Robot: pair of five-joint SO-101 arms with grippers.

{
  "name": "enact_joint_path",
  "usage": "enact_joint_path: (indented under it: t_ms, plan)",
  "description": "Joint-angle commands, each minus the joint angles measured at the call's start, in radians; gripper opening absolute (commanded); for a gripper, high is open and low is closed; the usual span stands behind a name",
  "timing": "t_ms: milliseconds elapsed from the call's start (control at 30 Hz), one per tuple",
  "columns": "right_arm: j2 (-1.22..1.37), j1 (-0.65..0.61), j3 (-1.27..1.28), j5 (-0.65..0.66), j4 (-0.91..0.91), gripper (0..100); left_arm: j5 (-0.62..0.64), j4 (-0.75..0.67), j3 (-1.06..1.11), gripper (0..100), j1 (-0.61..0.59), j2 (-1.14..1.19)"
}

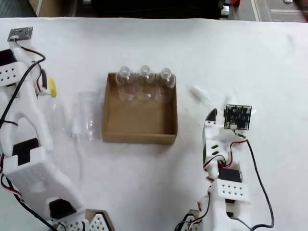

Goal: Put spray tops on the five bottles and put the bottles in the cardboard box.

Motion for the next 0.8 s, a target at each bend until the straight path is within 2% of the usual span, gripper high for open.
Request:
enact_joint_path:
  t_ms: [0,267,400,767]
  plan:
    - [-0.024,0.013,-0.011,0.003,-0.021,20.4,0.011,-0.086,0.017,18,0.002,-0.007]
    - [-0.024,-0.033,-0.006,0.012,-0.021,22.6,0.011,-0.107,0.012,19,0.001,0.008]
    - [-0.022,-0.036,-0.006,0.012,-0.018,22.6,0.011,-0.144,-0.006,19,-0.004,0.125]
    - [-0.016,-0.036,-0.006,0.012,-0.019,22.6,0.017,0.068,-0.411,19,-0.016,0.443]
